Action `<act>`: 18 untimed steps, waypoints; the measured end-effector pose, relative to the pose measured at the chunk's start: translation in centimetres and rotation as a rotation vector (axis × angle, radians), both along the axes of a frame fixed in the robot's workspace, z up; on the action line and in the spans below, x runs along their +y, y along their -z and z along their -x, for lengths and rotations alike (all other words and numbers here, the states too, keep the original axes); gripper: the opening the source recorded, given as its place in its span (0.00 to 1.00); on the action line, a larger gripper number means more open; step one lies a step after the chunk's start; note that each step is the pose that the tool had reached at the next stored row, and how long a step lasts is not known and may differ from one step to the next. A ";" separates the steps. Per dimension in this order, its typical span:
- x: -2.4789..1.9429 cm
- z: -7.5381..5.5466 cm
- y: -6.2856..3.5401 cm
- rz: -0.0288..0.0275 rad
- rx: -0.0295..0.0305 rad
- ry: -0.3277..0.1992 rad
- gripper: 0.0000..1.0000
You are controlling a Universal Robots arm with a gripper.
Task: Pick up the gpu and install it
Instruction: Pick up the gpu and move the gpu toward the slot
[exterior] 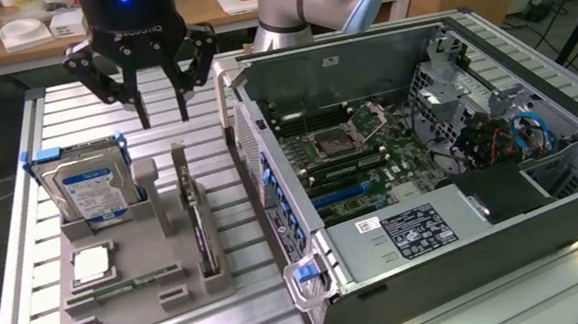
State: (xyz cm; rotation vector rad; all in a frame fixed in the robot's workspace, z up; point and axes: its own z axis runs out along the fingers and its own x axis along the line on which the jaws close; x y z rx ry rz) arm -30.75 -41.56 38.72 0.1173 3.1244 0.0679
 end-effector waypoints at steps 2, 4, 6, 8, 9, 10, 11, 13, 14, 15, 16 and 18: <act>-0.13 0.0 0.01 0.0000 0.0000 0.000 0.47; -0.26 0.0 0.01 0.0000 0.0000 0.000 0.47; -0.39 0.0 0.02 0.0000 0.0000 0.000 0.47; -0.50 0.0 0.03 0.0000 0.0000 0.000 0.47; -0.55 -0.1 0.03 0.0000 0.0000 0.000 0.47; -0.60 -0.1 0.03 0.0000 0.0000 0.000 0.47; -0.65 -0.1 0.04 0.0000 0.0000 0.000 0.47; -0.72 -0.1 0.04 0.0000 0.0000 0.000 0.47; -0.74 -0.1 0.04 0.0000 0.0000 0.000 0.47; -0.75 -0.1 0.04 -0.0001 0.0000 0.000 0.47; -0.76 -0.1 0.04 0.0000 0.0000 0.000 0.47; -0.76 -0.1 0.04 0.0000 0.0000 0.000 0.47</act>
